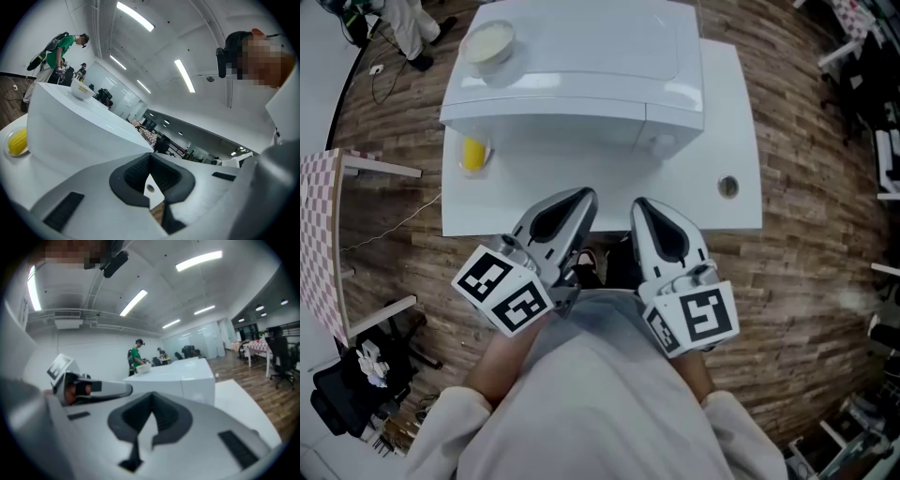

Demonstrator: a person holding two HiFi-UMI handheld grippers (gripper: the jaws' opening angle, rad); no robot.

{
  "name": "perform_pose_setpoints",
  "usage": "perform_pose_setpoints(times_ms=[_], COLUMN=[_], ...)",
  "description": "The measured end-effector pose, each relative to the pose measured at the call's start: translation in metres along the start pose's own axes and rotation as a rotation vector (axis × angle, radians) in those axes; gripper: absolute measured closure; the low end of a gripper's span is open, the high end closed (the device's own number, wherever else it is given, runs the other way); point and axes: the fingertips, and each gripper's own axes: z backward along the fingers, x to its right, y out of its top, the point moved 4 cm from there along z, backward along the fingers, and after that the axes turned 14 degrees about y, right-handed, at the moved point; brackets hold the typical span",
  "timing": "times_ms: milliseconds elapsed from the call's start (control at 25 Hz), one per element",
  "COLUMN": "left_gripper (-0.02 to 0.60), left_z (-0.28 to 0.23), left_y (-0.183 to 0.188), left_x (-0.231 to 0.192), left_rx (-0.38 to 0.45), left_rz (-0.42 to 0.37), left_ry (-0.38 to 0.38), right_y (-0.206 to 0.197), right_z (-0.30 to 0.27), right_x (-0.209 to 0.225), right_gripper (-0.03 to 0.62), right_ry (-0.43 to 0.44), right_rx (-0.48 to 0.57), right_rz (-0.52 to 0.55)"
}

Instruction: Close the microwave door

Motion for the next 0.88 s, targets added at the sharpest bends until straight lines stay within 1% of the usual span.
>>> perform_pose_setpoints(times_ms=[440, 720, 880], left_gripper=[0.568, 0.568, 0.568], left_z=[0.057, 0.080, 0.086], left_y=[-0.017, -0.024, -0.028], left_x=[-0.007, -0.006, -0.004], left_rx=[0.000, 0.021, 0.024], left_rz=[0.001, 0.012, 0.003], left_ry=[-0.033, -0.055, -0.069], right_y=[-0.016, -0.025, -0.026], right_z=[0.013, 0.025, 0.030], right_x=[-0.063, -0.088, -0.096], right_gripper=[0.571, 0.571, 0.571], right_ry=[-0.036, -0.061, -0.079], right_rx=[-0.003, 0.002, 0.006], right_rz=[0.044, 0.054, 0.058])
